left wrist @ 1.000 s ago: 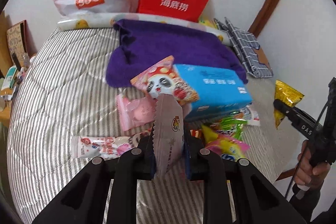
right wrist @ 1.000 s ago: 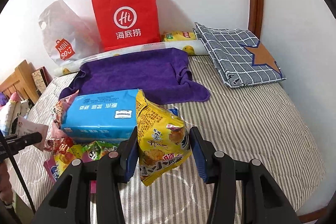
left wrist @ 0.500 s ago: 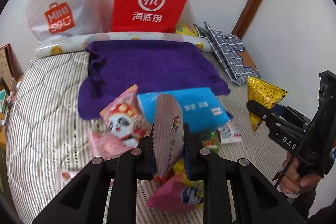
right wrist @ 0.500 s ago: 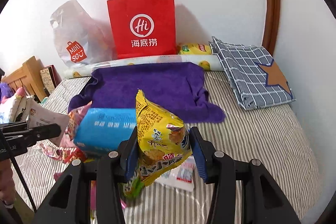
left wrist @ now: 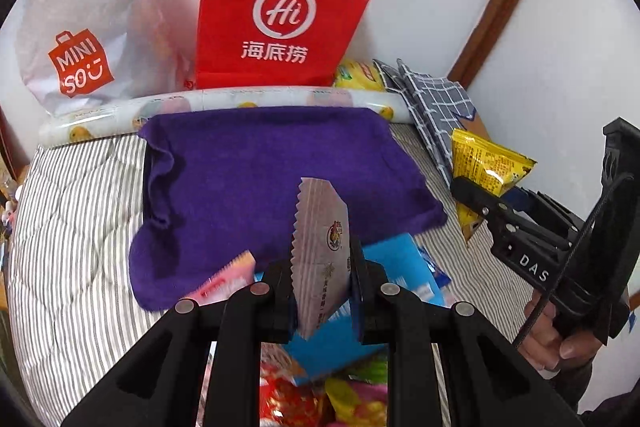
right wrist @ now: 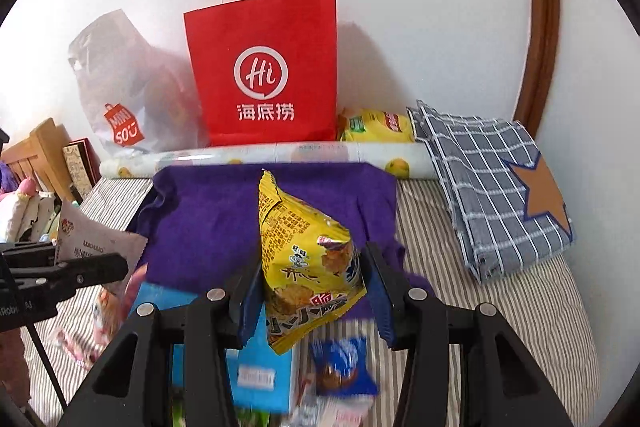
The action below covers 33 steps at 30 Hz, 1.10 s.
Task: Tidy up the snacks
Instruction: 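Carry both snacks over the purple towel and open both tools to drop them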
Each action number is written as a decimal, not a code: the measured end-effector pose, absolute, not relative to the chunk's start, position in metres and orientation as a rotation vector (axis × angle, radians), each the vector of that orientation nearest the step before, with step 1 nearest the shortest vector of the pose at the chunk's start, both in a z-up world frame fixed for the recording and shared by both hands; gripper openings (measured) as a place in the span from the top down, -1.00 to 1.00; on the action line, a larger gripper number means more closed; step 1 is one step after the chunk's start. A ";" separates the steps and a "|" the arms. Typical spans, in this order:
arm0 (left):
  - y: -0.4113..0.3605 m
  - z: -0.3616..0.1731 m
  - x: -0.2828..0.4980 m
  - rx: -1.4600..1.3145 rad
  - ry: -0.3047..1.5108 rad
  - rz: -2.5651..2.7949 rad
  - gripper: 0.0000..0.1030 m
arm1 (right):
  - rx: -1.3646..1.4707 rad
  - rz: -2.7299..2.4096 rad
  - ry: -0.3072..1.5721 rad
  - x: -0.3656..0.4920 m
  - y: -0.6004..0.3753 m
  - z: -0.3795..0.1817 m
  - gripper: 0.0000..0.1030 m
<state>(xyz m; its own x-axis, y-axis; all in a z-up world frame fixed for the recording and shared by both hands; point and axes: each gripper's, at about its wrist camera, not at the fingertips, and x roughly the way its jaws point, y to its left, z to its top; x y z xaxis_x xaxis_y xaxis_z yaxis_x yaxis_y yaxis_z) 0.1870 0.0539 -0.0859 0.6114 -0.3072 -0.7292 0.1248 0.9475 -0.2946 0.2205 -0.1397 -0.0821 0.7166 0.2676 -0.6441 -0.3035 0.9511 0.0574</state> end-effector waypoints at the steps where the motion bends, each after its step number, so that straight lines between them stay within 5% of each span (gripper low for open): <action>1: 0.056 -0.087 0.191 -0.227 0.883 -0.250 0.61 | -0.053 0.319 0.705 0.228 -0.138 -0.083 0.14; 33: 0.084 -0.150 0.315 -0.207 1.049 -0.209 0.61 | -0.099 0.323 0.838 0.335 -0.116 -0.153 0.15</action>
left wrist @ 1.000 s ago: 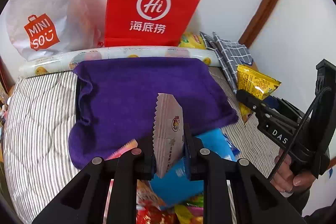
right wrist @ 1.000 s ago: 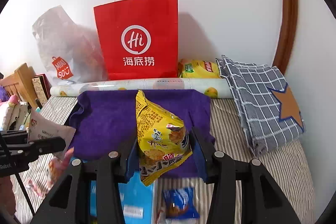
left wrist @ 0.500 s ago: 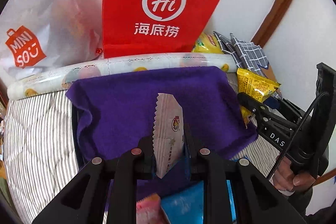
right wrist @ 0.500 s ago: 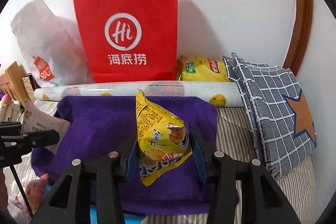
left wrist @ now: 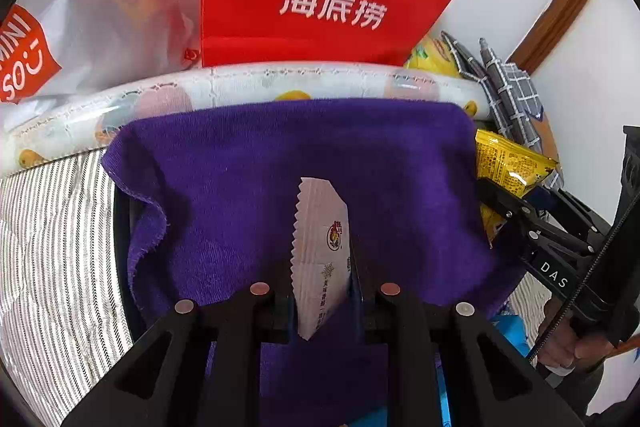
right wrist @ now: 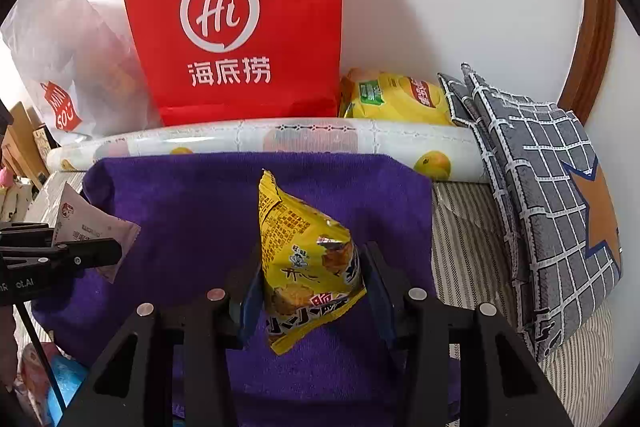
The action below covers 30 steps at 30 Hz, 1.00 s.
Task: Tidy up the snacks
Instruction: 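Carry both snacks over the purple towel and open both tools to drop them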
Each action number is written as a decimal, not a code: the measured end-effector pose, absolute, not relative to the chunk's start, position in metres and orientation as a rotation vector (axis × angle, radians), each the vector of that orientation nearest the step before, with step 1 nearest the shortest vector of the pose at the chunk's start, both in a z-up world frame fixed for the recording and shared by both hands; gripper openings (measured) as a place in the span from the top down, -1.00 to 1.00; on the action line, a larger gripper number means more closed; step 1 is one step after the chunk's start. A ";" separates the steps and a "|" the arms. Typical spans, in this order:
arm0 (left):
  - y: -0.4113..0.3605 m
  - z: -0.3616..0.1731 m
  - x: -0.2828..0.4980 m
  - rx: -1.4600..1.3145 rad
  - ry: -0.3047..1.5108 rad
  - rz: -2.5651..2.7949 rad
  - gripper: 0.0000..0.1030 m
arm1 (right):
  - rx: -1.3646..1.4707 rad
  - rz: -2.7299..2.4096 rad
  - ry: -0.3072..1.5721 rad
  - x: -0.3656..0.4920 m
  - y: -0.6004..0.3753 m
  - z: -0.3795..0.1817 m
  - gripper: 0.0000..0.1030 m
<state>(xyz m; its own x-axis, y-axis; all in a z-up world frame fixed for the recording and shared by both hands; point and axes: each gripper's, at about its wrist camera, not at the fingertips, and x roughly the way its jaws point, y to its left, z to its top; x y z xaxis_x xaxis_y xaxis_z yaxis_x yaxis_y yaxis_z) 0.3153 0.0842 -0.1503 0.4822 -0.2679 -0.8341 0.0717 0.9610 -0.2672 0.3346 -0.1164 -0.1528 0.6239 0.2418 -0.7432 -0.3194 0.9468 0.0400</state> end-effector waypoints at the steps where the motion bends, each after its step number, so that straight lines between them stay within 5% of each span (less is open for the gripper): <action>1: 0.084 -0.152 0.316 -0.203 1.054 -0.204 0.61 | -0.101 0.323 0.842 0.335 -0.116 -0.154 0.14; 17: 0.081 -0.160 0.318 -0.190 1.093 -0.188 0.60 | -0.119 0.325 0.855 0.335 -0.113 -0.157 0.14; 19: 0.081 -0.157 0.317 -0.186 1.097 -0.193 0.53 | -0.114 0.328 0.856 0.335 -0.113 -0.155 0.13; 21: 0.080 -0.154 0.314 -0.180 1.099 -0.198 0.19 | -0.108 0.335 0.861 0.334 -0.113 -0.154 0.02; 24: 0.077 -0.144 0.305 -0.157 1.072 -0.196 -0.03 | -0.124 0.334 0.848 0.329 -0.112 -0.152 -0.27; 30: 0.077 -0.131 0.284 -0.159 1.058 -0.187 -0.12 | -0.108 0.310 0.838 0.310 -0.117 -0.139 -0.39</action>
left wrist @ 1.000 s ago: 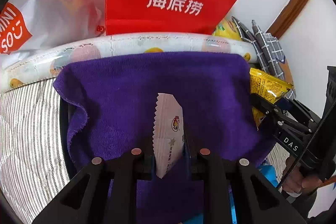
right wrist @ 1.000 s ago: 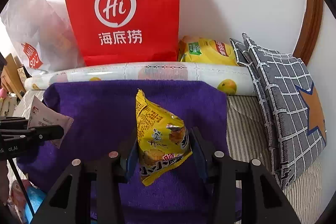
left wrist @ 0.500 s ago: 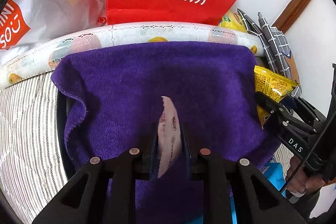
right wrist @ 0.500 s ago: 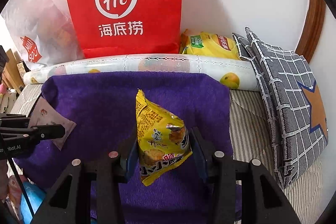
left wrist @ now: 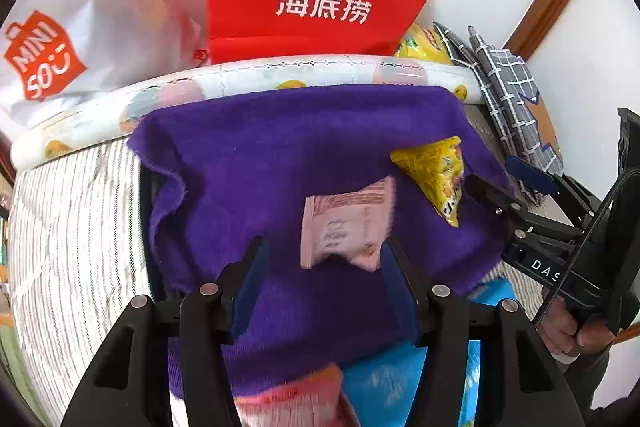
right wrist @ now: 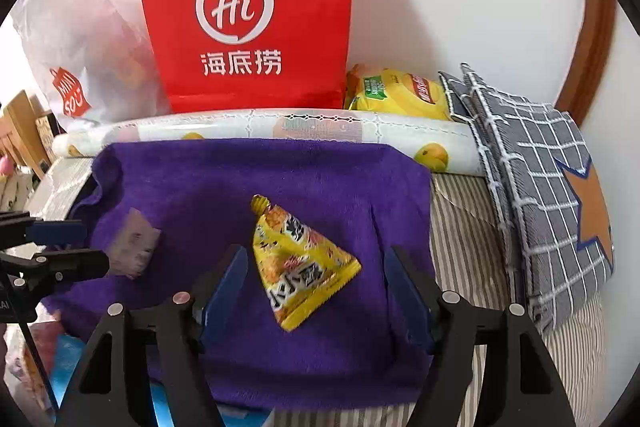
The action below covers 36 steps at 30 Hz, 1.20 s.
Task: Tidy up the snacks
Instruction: 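Carry both snacks over the purple towel and open both tools to drop them, then move both tools back to the snack pile beside the tissue box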
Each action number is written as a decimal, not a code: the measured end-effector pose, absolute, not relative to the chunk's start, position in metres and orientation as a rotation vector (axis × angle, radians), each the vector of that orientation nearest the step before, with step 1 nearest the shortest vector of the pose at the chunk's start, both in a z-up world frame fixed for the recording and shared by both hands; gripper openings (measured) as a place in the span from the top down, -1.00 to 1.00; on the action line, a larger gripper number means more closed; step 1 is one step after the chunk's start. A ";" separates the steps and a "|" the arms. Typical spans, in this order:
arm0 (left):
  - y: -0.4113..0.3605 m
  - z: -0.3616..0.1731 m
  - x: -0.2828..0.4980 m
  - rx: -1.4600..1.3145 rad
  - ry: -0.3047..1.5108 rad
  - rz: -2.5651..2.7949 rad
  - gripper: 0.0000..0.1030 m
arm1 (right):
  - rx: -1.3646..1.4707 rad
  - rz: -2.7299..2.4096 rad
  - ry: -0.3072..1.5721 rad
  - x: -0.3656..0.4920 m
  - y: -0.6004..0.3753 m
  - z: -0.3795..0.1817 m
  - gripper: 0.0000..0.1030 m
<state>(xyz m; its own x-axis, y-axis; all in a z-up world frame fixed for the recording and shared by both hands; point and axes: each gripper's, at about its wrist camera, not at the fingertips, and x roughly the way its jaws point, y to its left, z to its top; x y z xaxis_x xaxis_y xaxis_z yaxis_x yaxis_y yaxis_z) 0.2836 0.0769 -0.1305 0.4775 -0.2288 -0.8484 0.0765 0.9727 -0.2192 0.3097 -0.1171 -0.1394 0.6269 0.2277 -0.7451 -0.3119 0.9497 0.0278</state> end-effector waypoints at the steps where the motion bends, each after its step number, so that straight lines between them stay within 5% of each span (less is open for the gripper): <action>1: 0.078 -0.127 0.279 -0.161 1.054 -0.182 -0.14 | -0.101 0.303 0.836 0.304 -0.119 -0.136 -0.45; 7: 0.080 -0.110 0.241 -0.158 1.010 -0.137 -0.30 | -0.112 0.218 0.816 0.268 -0.129 -0.113 -0.75; 12: 0.079 -0.096 0.201 -0.120 0.936 -0.072 -0.57 | -0.083 0.161 0.781 0.236 -0.141 -0.102 -0.80; 36: 0.098 -0.126 0.103 -0.166 0.880 0.073 -0.49 | -0.017 0.178 0.772 0.147 -0.196 -0.141 -0.79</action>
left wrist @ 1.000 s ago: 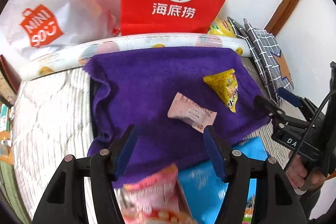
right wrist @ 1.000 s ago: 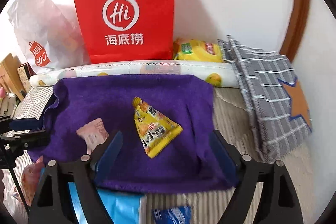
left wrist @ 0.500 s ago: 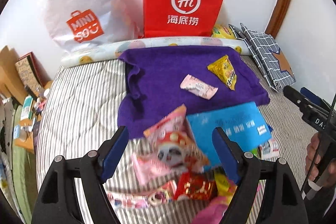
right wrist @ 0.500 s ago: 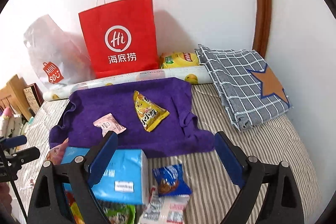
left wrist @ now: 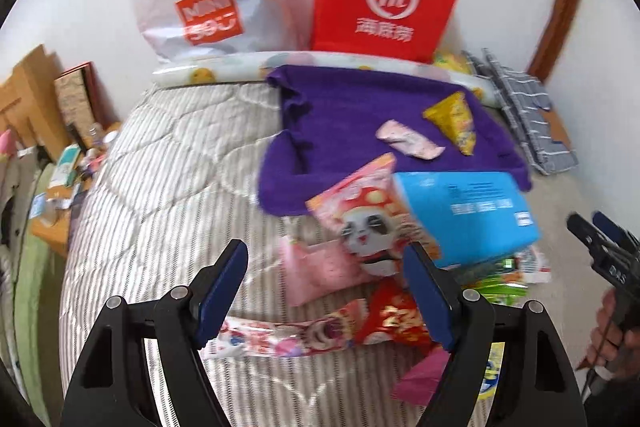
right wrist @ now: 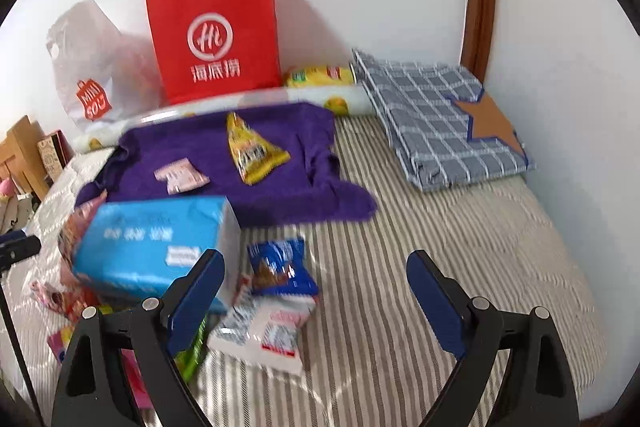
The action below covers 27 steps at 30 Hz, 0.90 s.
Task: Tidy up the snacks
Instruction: 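Move both tools back to the snack pile beside the tissue box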
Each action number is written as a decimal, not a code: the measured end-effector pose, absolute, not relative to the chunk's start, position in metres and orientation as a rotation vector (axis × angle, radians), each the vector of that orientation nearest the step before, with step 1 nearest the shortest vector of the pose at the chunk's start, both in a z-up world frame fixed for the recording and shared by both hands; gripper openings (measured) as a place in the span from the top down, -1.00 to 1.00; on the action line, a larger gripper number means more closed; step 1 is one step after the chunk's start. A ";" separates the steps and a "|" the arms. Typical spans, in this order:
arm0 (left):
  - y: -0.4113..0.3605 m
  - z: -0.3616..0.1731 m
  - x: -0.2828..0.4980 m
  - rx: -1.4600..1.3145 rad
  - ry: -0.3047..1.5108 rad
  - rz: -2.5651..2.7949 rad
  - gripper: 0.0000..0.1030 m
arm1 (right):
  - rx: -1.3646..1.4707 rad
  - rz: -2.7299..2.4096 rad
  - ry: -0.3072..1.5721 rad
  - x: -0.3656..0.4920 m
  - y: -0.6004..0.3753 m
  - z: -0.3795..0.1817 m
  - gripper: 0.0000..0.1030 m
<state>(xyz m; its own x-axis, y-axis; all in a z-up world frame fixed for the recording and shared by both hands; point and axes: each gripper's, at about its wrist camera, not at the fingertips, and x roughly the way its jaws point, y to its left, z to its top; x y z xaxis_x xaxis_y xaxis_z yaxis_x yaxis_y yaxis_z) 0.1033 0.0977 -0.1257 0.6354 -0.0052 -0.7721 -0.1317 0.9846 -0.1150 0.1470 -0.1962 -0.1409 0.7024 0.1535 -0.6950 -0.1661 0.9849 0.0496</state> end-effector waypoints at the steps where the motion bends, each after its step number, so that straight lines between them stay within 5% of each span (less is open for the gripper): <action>1: 0.100 -0.128 0.103 -0.179 0.885 0.062 -0.48 | -0.016 0.188 0.797 0.147 -0.196 -0.147 -0.79; 8: 0.105 -0.136 0.101 -0.227 0.906 0.031 -0.48 | -0.013 0.233 0.868 0.151 -0.190 -0.173 -0.55; 21: 0.105 -0.146 0.104 -0.239 0.948 0.018 -0.48 | -0.060 0.268 0.904 0.159 -0.163 -0.207 -0.52; 23: 0.106 -0.145 0.104 -0.233 0.947 0.015 -0.48 | -0.077 0.288 0.894 0.156 -0.161 -0.205 -0.21; 27: 0.109 -0.144 0.100 -0.225 0.950 0.015 -0.48 | -0.106 0.292 0.895 0.149 -0.167 -0.203 -0.13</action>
<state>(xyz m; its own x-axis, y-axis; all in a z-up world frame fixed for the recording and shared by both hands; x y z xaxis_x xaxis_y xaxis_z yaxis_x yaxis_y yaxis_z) 0.1001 0.1089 -0.1442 0.5830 -0.0860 -0.8079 -0.1118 0.9764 -0.1846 0.1490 -0.1671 -0.2033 0.5890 0.2064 -0.7813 -0.2944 0.9552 0.0304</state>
